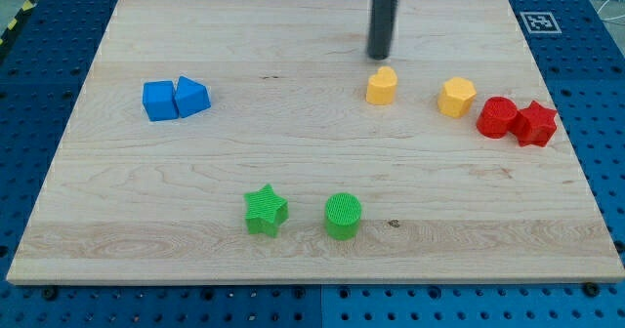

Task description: Move the yellow hexagon closer to the yellow heart

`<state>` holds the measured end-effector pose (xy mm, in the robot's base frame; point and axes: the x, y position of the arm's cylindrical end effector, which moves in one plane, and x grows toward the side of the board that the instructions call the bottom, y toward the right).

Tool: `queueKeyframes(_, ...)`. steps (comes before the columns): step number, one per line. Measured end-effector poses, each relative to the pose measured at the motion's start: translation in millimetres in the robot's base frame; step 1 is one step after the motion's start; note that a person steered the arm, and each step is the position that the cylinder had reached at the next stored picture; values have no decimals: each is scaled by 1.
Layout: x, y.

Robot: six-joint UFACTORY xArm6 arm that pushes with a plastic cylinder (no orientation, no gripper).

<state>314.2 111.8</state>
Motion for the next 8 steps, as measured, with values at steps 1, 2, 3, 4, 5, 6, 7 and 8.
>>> queueKeyframes(1,-2,66)
queueKeyframes(2,29,110)
queueKeyframes(3,66,122)
queueKeyframes(4,77,116)
queueKeyframes(5,77,90)
queueKeyframes(6,77,62)
queueKeyframes(7,77,38)
queueKeyframes(8,81,23)
